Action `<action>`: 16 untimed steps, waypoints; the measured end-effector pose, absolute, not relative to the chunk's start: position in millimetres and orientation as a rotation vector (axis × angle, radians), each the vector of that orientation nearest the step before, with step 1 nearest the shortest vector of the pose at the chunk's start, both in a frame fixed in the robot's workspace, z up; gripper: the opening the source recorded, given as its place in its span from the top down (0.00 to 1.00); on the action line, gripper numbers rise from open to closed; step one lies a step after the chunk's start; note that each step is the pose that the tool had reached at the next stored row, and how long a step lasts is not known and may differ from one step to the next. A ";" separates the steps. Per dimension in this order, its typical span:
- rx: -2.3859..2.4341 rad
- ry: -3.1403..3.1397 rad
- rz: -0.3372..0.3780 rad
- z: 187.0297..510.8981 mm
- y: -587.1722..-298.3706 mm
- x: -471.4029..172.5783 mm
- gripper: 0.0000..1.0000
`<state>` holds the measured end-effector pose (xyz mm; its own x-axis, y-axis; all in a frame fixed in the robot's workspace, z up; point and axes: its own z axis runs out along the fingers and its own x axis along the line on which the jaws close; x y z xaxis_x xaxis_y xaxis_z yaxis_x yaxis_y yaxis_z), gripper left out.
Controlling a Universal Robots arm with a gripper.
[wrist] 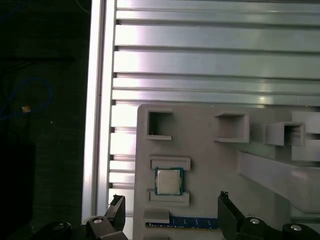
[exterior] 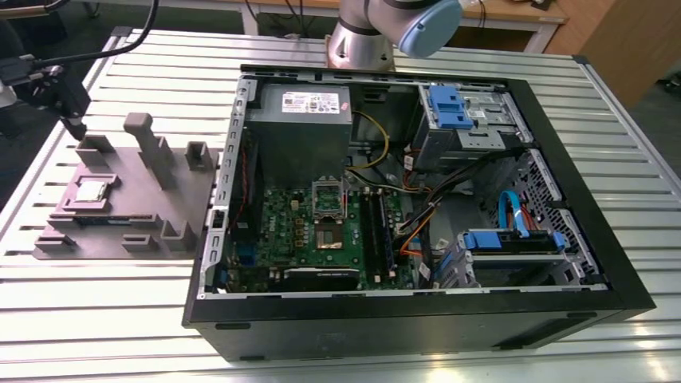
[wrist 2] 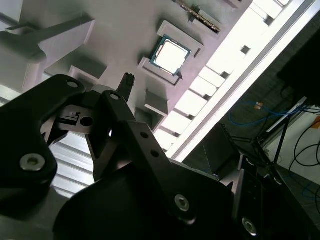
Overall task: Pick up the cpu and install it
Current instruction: 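Pick up the cpu and move it towards the insertion slot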
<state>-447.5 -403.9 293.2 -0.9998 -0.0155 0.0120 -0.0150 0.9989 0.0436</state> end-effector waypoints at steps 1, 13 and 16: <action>0.024 -3.129 -0.068 291.7 -403.9 -447.5 0.18; 0.022 -3.128 -0.068 276.2 -405.6 -447.4 0.18; 0.020 -3.129 -0.068 273.3 -407.6 -447.4 0.18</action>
